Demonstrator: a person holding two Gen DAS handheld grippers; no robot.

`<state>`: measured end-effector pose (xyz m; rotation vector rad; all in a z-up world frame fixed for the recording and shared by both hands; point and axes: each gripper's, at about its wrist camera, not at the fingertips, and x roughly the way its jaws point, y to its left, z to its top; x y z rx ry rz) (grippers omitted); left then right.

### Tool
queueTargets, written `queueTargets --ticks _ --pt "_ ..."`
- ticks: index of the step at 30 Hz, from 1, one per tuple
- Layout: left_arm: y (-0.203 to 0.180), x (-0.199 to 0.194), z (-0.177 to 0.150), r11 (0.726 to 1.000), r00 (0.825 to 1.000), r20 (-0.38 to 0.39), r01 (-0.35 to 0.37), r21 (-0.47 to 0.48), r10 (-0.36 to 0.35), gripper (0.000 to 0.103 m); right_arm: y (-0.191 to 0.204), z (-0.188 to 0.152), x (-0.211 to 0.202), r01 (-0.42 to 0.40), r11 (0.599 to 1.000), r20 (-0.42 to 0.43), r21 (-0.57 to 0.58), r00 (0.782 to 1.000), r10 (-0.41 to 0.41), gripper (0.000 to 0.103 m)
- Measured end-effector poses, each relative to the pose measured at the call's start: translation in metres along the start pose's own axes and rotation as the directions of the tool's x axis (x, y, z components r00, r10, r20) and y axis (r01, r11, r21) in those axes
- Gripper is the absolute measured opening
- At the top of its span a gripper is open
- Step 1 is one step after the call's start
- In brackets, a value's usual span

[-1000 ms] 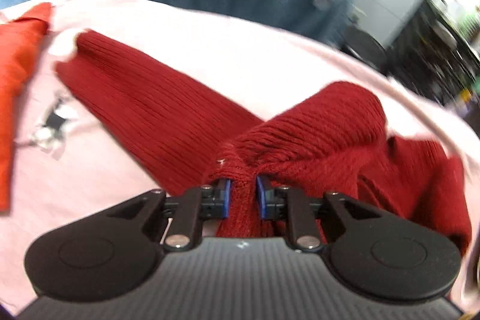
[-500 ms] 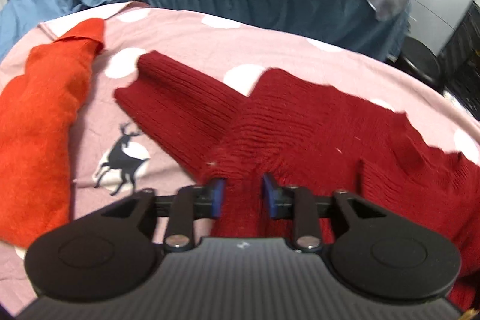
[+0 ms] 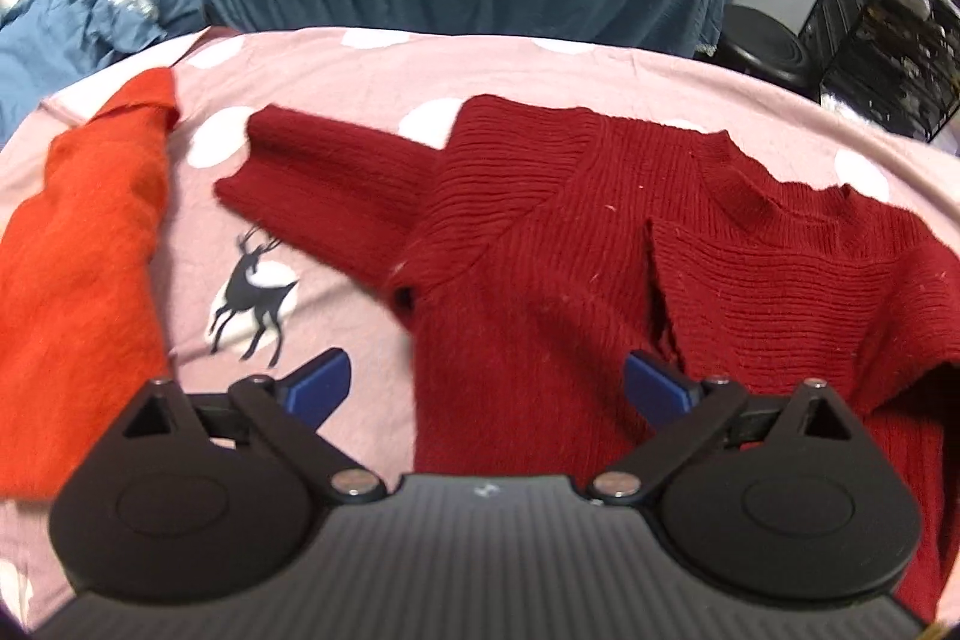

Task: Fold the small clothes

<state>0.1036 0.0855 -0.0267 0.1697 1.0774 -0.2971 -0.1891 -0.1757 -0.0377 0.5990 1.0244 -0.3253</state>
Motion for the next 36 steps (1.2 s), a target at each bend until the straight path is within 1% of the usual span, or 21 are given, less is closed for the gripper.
queueTargets --ticks 2,4,8,11,14,16,18,20,22,27,31,36 --pt "0.008 -0.008 -0.007 0.999 1.0 -0.002 0.028 -0.027 -0.028 0.103 0.002 0.0 0.0 -0.007 1.0 -0.002 -0.007 1.0 0.007 0.103" --pt "0.014 -0.013 -0.016 0.998 0.998 -0.018 0.056 -0.033 -0.056 0.103 0.004 0.0 0.001 -0.014 1.0 -0.007 -0.016 1.0 0.014 0.103" --pt "0.017 -0.016 -0.039 0.996 0.994 -0.077 0.081 0.036 -0.078 0.103 0.01 -0.001 0.006 -0.035 0.999 -0.029 -0.037 0.999 0.034 0.103" --pt "0.017 -0.016 -0.06 0.995 0.992 -0.103 0.084 0.056 -0.078 0.103 0.013 -0.002 0.011 -0.054 0.998 -0.054 -0.037 0.997 0.052 0.103" --pt "0.019 -0.015 -0.08 0.991 0.983 -0.137 0.129 0.027 -0.124 0.102 0.015 -0.004 0.015 -0.066 0.997 -0.077 -0.044 0.995 0.063 0.103" --pt "0.017 -0.013 -0.093 0.987 0.975 -0.164 0.156 0.027 -0.15 0.103 0.019 -0.005 0.017 -0.064 0.996 -0.089 -0.066 0.994 0.058 0.103" --pt "0.012 -0.011 -0.104 0.986 0.971 -0.19 0.16 0.05 -0.148 0.103 0.022 -0.006 0.02 -0.063 0.994 -0.103 -0.084 0.993 0.054 0.103" --pt "0.007 -0.011 -0.114 0.985 0.971 -0.201 0.151 0.084 -0.131 0.103 0.024 -0.008 0.022 -0.071 0.993 -0.118 -0.094 0.991 0.059 0.103" --pt "0.004 -0.012 -0.123 0.981 0.968 -0.213 0.16 0.11 -0.134 0.103 0.025 -0.009 0.024 -0.08 0.991 -0.132 -0.108 0.989 0.066 0.103" --pt "0.005 -0.014 -0.14 0.975 0.953 -0.261 0.191 0.111 -0.156 0.103 0.026 -0.015 0.036 -0.085 0.989 -0.181 -0.124 0.981 0.062 0.103" --pt "0.01 -0.015 -0.148 0.973 0.943 -0.277 0.215 0.083 -0.185 0.103 0.021 -0.018 0.041 -0.097 0.99 -0.212 -0.098 0.974 0.075 0.103" --pt "0.01 -0.011 -0.157 0.971 0.929 -0.309 0.232 0.062 -0.203 0.102 0.016 -0.018 0.045 -0.11 0.991 -0.239 -0.071 0.967 0.09 0.103"
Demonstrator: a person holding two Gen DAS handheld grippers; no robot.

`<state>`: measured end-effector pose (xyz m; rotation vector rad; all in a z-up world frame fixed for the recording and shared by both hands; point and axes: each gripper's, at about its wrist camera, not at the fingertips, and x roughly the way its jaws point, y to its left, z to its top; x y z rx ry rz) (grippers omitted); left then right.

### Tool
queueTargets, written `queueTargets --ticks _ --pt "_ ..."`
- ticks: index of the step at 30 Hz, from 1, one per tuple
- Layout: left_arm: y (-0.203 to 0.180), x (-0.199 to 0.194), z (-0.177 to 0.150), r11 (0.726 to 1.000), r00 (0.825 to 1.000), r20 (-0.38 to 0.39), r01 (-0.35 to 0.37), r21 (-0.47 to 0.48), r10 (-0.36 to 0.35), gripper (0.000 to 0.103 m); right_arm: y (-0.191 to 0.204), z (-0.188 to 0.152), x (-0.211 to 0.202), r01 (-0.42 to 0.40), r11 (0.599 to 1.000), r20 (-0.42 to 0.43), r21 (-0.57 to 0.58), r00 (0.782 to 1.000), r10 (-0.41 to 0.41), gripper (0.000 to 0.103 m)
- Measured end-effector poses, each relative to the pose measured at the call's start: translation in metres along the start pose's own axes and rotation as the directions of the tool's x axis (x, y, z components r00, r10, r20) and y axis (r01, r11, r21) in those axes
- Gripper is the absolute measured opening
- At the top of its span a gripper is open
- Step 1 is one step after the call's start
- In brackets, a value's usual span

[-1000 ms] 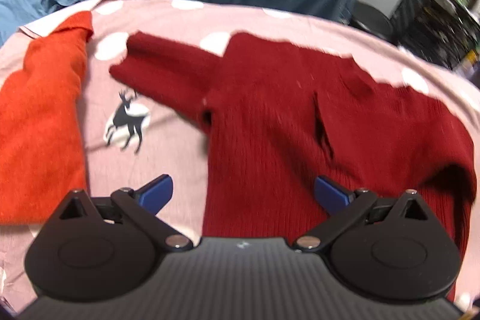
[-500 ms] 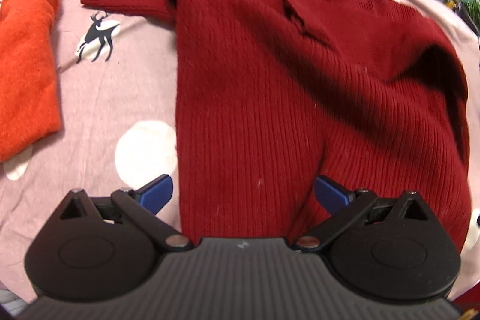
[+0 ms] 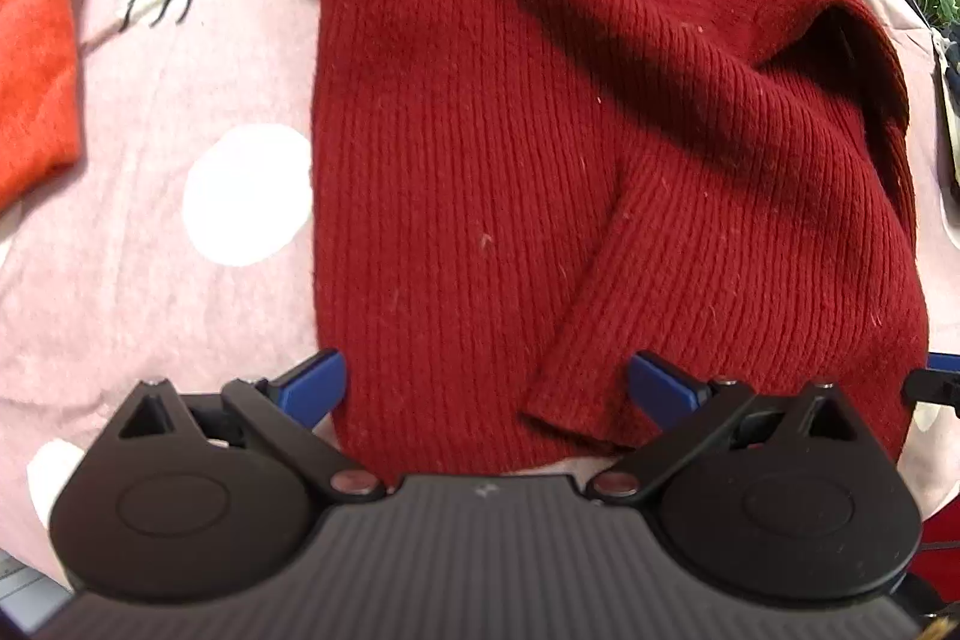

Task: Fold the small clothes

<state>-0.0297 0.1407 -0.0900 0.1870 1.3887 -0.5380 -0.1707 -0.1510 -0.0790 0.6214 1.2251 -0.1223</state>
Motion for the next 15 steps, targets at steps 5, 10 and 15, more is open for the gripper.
queueTargets --ticks 5,10,15 --pt "-0.006 0.004 -0.008 1.0 1.0 -0.006 0.011 0.028 -0.01 0.103 -0.006 -0.002 -0.001 -0.008 1.0 -0.004 0.029 1.0 0.008 0.103" --pt "-0.011 0.013 -0.01 0.999 1.0 -0.023 0.005 0.046 -0.004 0.103 -0.009 -0.002 -0.002 -0.003 0.999 -0.01 0.05 1.0 0.003 0.103" --pt "-0.016 0.023 -0.01 0.998 1.0 -0.024 -0.002 0.06 0.004 0.102 -0.013 -0.003 -0.003 0.003 0.998 -0.019 0.066 1.0 -0.002 0.103"
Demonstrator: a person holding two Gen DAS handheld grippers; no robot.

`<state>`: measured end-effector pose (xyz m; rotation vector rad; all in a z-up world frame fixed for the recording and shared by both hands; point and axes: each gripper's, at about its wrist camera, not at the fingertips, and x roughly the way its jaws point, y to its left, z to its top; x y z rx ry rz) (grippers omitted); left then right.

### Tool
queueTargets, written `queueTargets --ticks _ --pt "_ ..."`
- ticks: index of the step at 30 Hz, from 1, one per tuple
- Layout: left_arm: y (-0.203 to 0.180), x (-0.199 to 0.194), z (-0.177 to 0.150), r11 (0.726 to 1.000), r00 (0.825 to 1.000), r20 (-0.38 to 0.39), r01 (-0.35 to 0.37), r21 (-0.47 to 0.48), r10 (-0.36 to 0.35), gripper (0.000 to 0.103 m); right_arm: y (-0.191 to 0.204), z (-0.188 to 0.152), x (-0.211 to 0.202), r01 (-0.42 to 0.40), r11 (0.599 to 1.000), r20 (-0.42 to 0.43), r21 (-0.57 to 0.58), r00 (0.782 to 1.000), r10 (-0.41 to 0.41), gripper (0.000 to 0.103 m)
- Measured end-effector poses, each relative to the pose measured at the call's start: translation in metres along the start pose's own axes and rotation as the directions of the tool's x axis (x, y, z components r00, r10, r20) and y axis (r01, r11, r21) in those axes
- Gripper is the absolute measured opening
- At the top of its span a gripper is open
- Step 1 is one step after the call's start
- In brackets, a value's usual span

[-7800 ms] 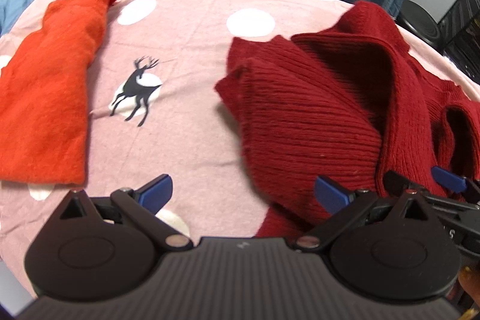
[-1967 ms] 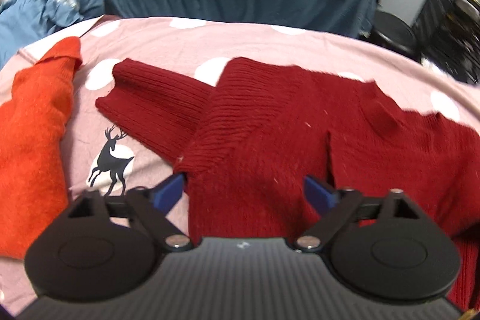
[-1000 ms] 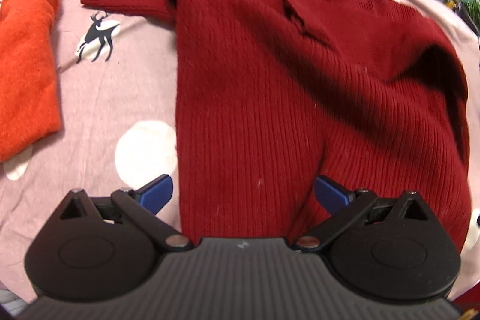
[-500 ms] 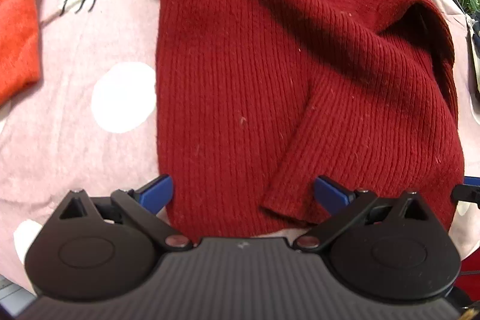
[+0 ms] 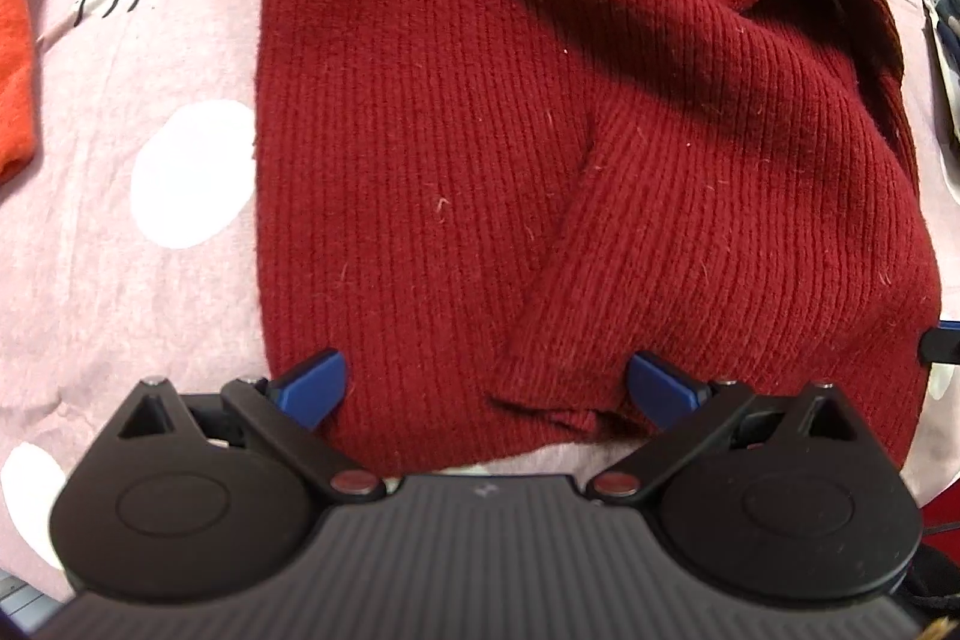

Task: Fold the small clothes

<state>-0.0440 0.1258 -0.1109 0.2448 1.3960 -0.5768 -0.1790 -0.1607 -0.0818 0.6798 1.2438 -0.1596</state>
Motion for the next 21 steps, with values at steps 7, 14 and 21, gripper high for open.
queueTargets --ticks 7,14,21 --pt "-0.015 0.003 0.003 0.998 1.0 0.015 0.02 0.063 -0.021 0.076 -0.003 -0.003 -0.001 -0.006 1.0 -0.008 0.024 1.0 0.007 0.103" --pt "-0.024 -0.003 0.009 0.992 0.997 0.015 0.07 0.101 -0.072 0.04 -0.004 -0.001 -0.004 -0.004 1.0 0.004 0.03 1.0 0.004 0.103" --pt "-0.012 -0.029 0.015 0.993 0.991 0.091 0.095 0.073 -0.102 0.016 -0.014 0.003 -0.015 0.043 0.999 0.033 0.025 0.999 -0.044 0.103"
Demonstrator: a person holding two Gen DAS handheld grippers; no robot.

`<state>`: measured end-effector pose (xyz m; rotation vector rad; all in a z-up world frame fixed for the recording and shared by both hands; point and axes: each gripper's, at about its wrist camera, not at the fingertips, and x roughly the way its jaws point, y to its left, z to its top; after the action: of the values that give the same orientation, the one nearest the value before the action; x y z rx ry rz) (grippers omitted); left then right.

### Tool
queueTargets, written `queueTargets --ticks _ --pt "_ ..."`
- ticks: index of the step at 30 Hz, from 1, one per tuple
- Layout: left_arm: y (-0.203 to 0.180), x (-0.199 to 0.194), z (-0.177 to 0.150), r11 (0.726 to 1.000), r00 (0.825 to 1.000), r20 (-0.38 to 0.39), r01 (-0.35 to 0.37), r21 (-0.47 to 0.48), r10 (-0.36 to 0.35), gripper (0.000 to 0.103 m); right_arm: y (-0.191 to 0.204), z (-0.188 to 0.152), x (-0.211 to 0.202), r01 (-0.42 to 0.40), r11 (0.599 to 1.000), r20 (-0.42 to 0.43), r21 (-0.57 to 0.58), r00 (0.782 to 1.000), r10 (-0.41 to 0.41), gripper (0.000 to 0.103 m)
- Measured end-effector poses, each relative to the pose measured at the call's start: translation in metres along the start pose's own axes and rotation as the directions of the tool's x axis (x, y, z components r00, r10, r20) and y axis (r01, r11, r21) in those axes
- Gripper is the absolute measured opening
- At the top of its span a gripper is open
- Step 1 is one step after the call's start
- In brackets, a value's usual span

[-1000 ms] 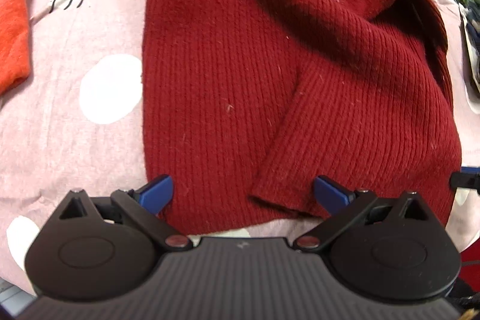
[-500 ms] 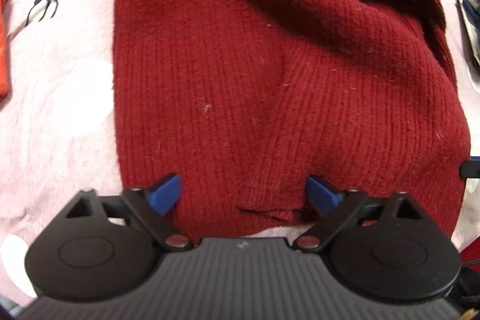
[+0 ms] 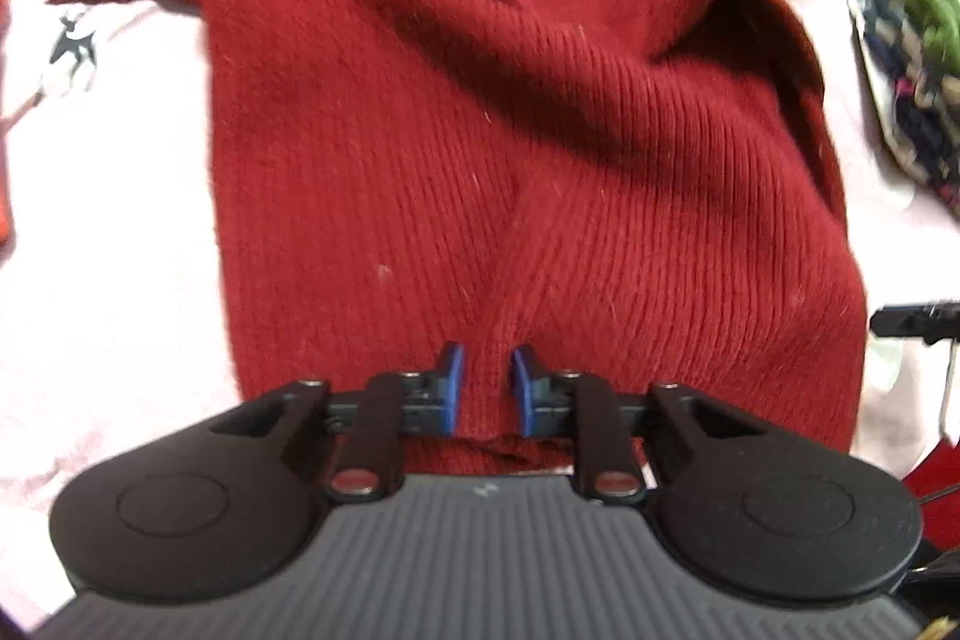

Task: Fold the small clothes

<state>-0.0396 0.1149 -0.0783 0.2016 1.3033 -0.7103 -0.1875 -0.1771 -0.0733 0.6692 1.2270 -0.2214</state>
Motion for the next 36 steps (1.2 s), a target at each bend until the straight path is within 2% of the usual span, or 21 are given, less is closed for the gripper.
queueTargets --ticks 3,5,7,9,13,17,20,23,26,28,30,32,33,36 --pt "0.013 -0.011 0.003 0.999 0.999 0.018 -0.047 -0.02 0.048 0.016 -0.008 0.001 -0.005 0.013 1.0 0.006 0.005 1.0 -0.013 0.103" --pt "0.026 -0.015 0.001 0.997 0.999 -0.006 -0.053 -0.058 0.052 0.025 -0.012 -0.001 -0.006 0.012 1.0 0.0 0.011 1.0 -0.012 0.103" --pt "0.032 -0.015 -0.001 0.996 0.998 -0.016 -0.064 -0.068 0.063 0.056 -0.016 -0.005 -0.005 -0.002 1.0 -0.018 0.018 1.0 0.002 0.103" --pt "0.032 -0.015 -0.005 0.995 0.997 -0.014 -0.073 -0.067 0.072 0.071 -0.016 -0.008 -0.001 -0.035 0.999 -0.035 0.024 0.999 0.036 0.103" --pt "0.031 -0.004 -0.021 0.995 0.997 -0.042 -0.071 -0.063 0.068 0.083 -0.01 -0.012 0.009 -0.103 0.994 -0.088 0.018 0.991 0.105 0.103" --pt "0.028 0.02 -0.032 0.987 0.987 -0.068 -0.15 -0.055 0.146 0.088 -0.002 -0.018 0.029 -0.136 0.991 -0.134 -0.009 0.982 0.134 0.103" --pt "0.028 0.02 -0.038 0.985 0.986 -0.052 -0.159 -0.063 0.156 0.09 0.01 -0.016 0.033 -0.145 0.987 -0.124 -0.067 0.983 0.136 0.103" --pt "0.033 0.011 -0.044 0.988 0.99 -0.042 -0.134 -0.082 0.131 0.085 0.013 -0.012 0.019 -0.166 0.983 -0.059 -0.081 0.985 0.161 0.103" --pt "0.048 0.005 -0.048 0.982 0.992 -0.035 -0.124 -0.144 0.121 0.082 -0.002 -0.009 0.006 -0.173 0.985 0.009 -0.018 0.985 0.173 0.103" --pt "0.059 0.004 -0.049 0.973 0.99 -0.035 -0.137 -0.188 0.133 0.078 -0.014 -0.008 0.002 -0.149 0.989 0.036 0.019 0.988 0.148 0.103" --pt "0.067 0.009 -0.049 0.965 0.989 -0.041 -0.15 -0.214 0.144 0.075 -0.022 -0.007 0.004 -0.116 0.993 0.028 0.025 0.993 0.116 0.103" --pt "0.066 0.015 -0.045 0.969 0.988 -0.035 -0.152 -0.196 0.148 0.077 -0.023 -0.008 0.013 -0.118 0.993 0.004 0.014 0.993 0.118 0.092" --pt "0.062 0.018 -0.041 0.972 0.987 -0.03 -0.159 -0.173 0.156 0.079 -0.021 -0.007 0.018 -0.133 0.991 -0.015 0.005 0.991 0.133 0.09" --pt "0.043 0.027 -0.029 0.983 0.991 -0.018 -0.132 -0.127 0.131 0.079 -0.005 -0.009 0.035 -0.154 0.988 -0.025 -0.028 0.988 0.153 0.092"
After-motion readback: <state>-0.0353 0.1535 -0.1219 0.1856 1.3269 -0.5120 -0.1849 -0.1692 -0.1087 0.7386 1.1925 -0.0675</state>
